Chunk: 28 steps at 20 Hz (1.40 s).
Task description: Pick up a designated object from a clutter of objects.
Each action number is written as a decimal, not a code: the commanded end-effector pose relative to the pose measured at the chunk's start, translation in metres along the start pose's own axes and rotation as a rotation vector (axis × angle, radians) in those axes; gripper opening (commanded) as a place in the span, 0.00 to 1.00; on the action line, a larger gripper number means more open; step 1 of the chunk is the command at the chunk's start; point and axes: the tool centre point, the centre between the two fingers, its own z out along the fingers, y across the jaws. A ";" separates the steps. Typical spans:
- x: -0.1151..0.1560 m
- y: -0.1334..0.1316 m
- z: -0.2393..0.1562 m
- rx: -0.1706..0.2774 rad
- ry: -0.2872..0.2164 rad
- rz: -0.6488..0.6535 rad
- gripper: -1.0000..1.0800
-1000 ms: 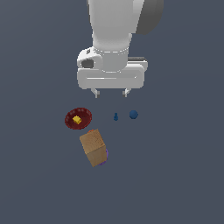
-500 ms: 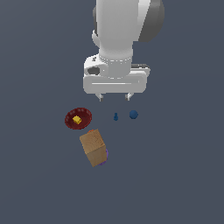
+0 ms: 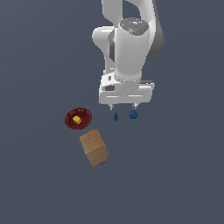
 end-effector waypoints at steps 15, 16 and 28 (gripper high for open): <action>-0.087 -0.084 0.129 0.010 -0.017 -0.095 0.96; -0.092 -0.087 0.133 0.011 -0.018 -0.099 0.96; -0.116 -0.100 0.153 0.018 -0.023 -0.118 0.96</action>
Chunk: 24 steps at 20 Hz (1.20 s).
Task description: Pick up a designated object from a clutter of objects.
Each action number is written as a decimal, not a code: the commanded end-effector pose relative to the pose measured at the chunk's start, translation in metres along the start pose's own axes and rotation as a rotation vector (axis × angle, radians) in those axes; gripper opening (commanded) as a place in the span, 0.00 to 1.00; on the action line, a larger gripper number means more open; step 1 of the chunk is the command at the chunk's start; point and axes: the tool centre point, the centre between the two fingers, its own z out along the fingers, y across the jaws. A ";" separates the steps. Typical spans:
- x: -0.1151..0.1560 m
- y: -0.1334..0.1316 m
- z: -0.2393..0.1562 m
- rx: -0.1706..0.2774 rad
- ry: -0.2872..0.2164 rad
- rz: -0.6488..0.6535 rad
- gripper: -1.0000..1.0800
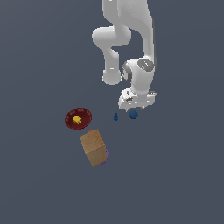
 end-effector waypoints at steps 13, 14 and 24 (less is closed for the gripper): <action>-0.001 0.000 0.035 0.001 0.001 0.000 0.96; -0.001 0.000 0.039 0.001 0.001 0.000 0.96; -0.001 -0.001 0.051 0.000 0.001 0.000 0.00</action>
